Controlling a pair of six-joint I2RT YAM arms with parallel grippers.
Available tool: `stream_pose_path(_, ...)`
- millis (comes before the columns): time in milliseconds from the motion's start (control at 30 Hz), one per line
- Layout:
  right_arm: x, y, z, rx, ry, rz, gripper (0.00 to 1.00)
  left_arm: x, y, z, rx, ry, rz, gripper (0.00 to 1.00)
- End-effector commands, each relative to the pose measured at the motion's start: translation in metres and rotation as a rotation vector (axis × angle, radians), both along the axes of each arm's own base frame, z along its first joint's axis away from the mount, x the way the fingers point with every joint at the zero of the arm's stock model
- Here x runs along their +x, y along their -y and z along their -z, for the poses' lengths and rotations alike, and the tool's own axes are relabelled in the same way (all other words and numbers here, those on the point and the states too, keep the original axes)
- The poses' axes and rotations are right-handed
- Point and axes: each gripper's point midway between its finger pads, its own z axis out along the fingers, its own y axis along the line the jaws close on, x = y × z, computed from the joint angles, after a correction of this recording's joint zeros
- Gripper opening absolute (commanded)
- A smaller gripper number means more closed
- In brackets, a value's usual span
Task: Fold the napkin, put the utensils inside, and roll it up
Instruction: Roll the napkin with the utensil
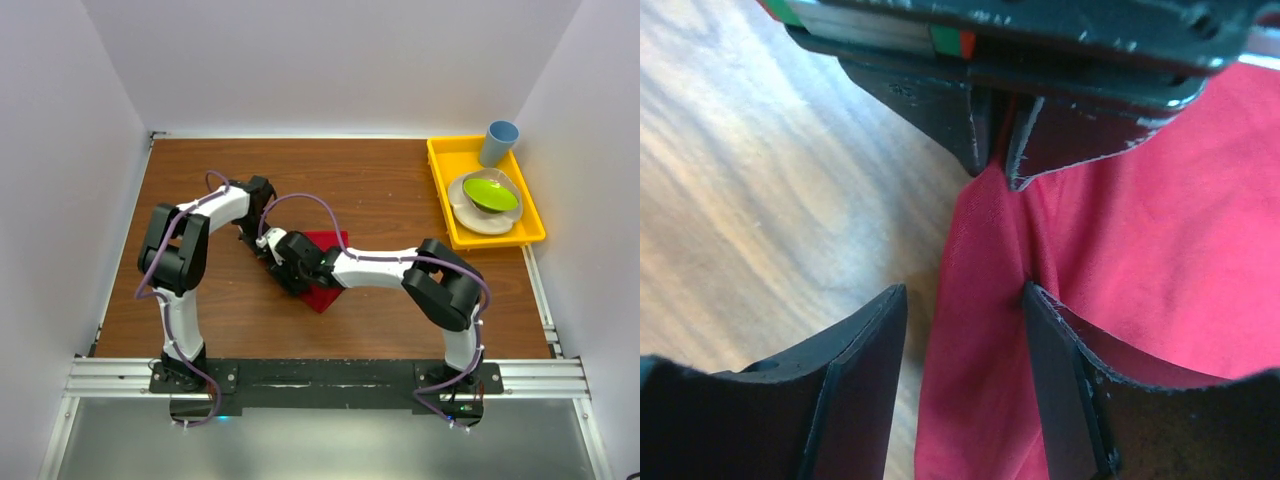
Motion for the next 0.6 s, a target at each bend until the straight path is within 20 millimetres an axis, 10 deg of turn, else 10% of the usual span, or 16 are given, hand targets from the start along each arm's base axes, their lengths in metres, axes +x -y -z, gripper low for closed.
stream_pose_path(0, 0.010, 0.026, 0.026, -0.141, 0.113, 0.052, 0.54, -0.014, -0.009, 0.009, 0.036, -0.050, -0.014, 0.00)
stream_pose_path(367, 0.006, 0.036, 0.056, -0.199, 0.105, 0.115, 0.03, -0.020, -0.013, 0.010, -0.016, -0.052, 0.010, 0.00)
stream_pose_path(500, -0.024, 0.011, 0.058, -0.083, -0.122, 0.017, 0.00, 0.015, -0.012, 0.000, -0.076, 0.168, 0.123, 0.00)
stream_pose_path(567, -0.032, 0.007, 0.055, -0.023, -0.218, 0.039, 0.00, 0.027, -0.022, -0.007, -0.034, 0.267, 0.162, 0.24)
